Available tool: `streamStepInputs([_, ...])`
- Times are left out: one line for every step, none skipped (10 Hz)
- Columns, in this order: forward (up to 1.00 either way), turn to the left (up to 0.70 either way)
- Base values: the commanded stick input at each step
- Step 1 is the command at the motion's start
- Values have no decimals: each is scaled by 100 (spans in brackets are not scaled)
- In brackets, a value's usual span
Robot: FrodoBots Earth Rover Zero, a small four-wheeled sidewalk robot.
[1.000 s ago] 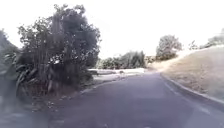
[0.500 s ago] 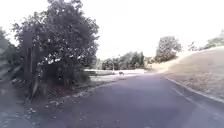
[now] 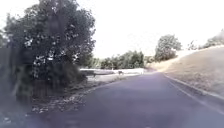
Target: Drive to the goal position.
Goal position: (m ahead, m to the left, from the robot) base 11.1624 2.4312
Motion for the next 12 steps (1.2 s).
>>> streamStepInputs([100, 0])
streamStepInputs([100, 0])
streamStepInputs([100, 0])
streamStepInputs([100, 0])
streamStepInputs([100, 0])
streamStepInputs([100, 0])
streamStepInputs([100, 0])
streamStepInputs([100, 0])
streamStepInputs([100, 0])
streamStepInputs([100, 0])
streamStepInputs([100, 0])
streamStepInputs([100, 0])
